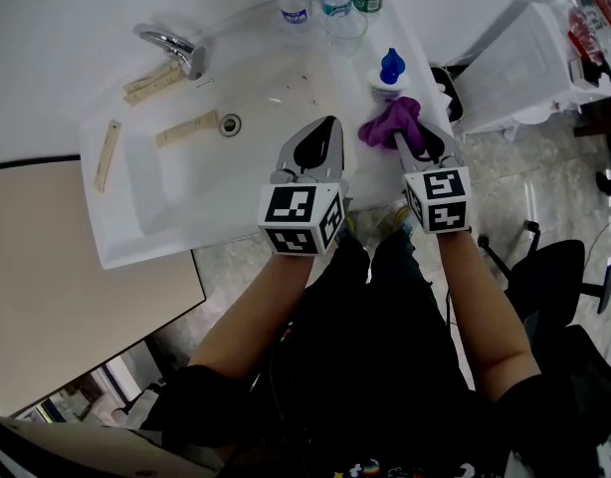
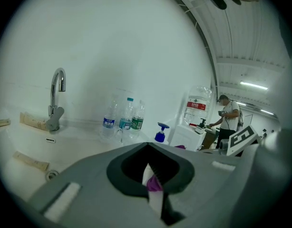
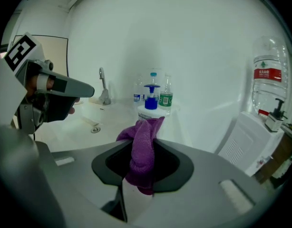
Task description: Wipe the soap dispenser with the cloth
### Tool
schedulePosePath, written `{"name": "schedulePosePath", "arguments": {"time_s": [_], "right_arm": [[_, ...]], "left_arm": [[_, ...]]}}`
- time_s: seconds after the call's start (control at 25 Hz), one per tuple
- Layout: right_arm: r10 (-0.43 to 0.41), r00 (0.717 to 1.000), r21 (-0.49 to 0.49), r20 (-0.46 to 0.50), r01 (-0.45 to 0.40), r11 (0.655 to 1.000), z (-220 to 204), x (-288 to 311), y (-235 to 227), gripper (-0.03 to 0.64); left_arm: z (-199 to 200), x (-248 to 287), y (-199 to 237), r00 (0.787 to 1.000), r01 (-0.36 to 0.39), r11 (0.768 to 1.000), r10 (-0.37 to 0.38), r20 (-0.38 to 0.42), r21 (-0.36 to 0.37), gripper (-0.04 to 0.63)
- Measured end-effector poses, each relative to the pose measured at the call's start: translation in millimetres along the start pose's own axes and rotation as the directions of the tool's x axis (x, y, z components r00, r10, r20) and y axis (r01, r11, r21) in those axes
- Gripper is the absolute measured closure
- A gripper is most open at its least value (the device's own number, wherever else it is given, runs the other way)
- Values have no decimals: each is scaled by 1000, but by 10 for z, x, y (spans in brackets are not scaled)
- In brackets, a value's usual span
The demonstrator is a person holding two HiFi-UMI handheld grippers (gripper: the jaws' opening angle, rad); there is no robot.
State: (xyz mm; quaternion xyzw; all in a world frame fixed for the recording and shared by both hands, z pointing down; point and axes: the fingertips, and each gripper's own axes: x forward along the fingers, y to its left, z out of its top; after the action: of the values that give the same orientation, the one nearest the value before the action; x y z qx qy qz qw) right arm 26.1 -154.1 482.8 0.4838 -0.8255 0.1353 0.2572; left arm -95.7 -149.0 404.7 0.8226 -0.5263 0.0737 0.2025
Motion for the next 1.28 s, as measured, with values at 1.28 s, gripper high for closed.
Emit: {"name": "schedulePosePath", "arguments": {"time_s": [1.28], "right_arm": [[-18,942,40,337,5,999,1081,-1054,-234,595]], "left_arm": [[494,-36,-657,994,-9,995,-1,109,95,595]]}}
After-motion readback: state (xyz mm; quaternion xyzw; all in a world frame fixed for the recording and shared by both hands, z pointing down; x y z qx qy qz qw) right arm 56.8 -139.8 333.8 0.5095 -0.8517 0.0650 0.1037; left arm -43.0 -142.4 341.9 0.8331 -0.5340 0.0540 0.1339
